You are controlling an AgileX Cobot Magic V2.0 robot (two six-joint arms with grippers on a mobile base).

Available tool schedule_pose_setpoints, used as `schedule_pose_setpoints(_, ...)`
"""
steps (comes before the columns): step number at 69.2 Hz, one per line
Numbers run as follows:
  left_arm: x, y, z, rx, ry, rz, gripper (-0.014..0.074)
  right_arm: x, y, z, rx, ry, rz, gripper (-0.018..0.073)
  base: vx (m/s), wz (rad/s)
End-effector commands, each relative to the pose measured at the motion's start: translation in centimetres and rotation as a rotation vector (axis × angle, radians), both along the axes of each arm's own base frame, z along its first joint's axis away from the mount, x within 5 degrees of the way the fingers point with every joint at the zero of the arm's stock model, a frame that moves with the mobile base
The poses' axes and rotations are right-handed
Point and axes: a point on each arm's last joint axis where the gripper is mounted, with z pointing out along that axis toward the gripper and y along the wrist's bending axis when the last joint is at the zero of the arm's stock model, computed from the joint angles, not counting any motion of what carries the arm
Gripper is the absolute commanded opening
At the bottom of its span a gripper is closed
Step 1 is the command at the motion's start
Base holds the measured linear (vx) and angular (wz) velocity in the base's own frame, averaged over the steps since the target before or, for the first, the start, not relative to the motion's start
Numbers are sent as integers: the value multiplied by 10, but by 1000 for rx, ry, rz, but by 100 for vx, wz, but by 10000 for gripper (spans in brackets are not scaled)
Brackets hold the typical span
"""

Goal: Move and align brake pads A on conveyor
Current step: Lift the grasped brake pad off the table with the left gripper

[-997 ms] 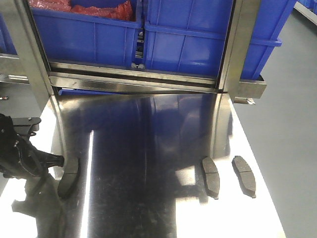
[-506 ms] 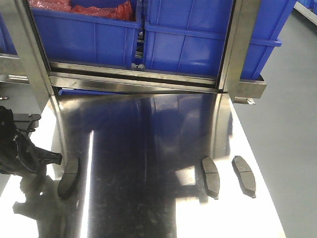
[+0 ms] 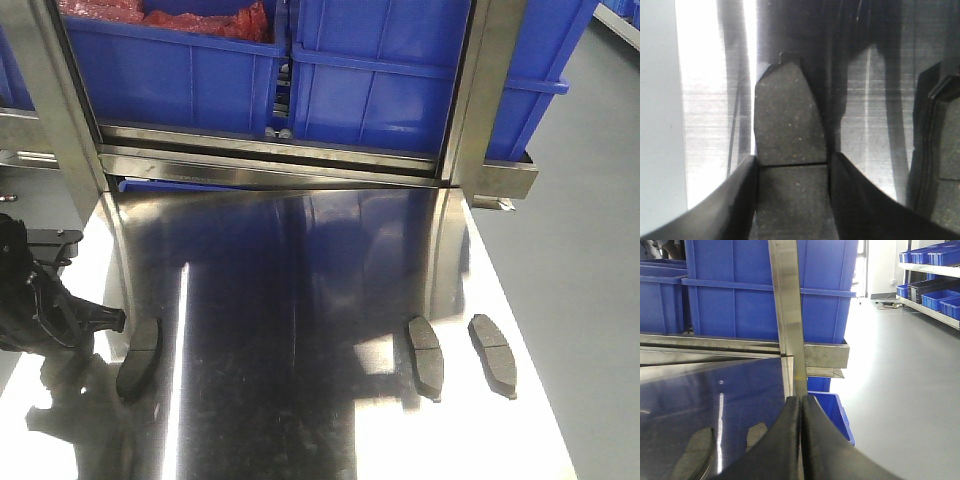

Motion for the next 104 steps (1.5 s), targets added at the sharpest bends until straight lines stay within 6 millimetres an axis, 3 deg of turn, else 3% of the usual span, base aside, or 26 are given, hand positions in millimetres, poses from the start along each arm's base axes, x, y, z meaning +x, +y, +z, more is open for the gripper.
schedule_pose_setpoints(1,6,-2,20,-5,-90,-1,159,0,0,0,-9,-62,-7,-6,0,0)
schedule_pose_setpoints(27,5,-2,23,-6,-101,-1,159,0,0,0,-9,-62,-7,-6,0,0)
schedule_pose_setpoints(53,-4,-1,66,-16,-265,-13,159,0,0,0,-9,-62,-7,-6,0,0)
schedule_pose_setpoints(76,-8,-1,76,-19,-305,-15,159,0,0,0,-9,-62,-7,-6,0,0)
schedule_pose_setpoints(83,-18,-1,85,-22,-337,-17,159,0,0,0,-9,-62,-7,-6,0,0)
schedule_pose_setpoints(104,-82,1,111,-36,-475,-25,159,0,0,0,-9,-62,-7,-6,0,0)
